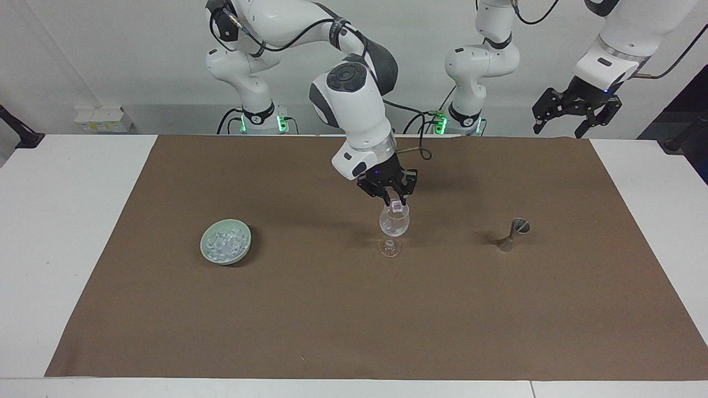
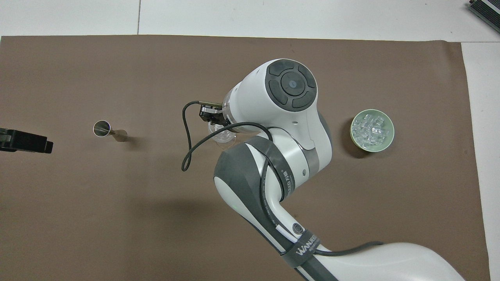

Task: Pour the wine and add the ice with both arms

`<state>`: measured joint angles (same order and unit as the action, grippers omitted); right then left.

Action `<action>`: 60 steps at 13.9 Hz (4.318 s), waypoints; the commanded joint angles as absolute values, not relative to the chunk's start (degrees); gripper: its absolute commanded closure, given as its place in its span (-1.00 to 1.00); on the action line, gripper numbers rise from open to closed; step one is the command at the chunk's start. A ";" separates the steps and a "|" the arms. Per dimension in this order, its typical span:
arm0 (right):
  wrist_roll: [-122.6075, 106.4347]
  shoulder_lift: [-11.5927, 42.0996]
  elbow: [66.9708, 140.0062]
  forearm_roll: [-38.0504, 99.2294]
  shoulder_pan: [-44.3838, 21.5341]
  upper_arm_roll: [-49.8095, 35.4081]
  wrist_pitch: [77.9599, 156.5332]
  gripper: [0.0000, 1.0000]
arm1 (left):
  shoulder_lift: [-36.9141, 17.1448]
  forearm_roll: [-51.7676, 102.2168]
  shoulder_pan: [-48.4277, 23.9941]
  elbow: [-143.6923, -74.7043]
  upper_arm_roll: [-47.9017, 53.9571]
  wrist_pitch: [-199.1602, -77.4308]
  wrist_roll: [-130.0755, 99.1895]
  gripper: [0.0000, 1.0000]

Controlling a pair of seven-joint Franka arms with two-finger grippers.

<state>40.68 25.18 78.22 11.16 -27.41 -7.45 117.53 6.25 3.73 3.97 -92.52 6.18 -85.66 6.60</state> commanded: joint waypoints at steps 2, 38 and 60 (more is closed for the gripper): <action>42.54 23.47 80.25 9.76 -27.07 -8.00 118.65 0.13 | 7.82 4.22 3.34 -94.13 5.63 -85.43 7.03 -1.00; -1.14 -4.22 102.13 -1.32 3.87 -8.70 99.23 -1.00 | 9.23 2.55 4.13 -93.69 5.45 -84.90 9.32 -1.00; 2.54 -3.25 96.24 -0.09 3.43 -6.59 97.38 -1.00 | 9.23 2.46 4.22 -93.69 5.36 -84.81 9.40 -1.00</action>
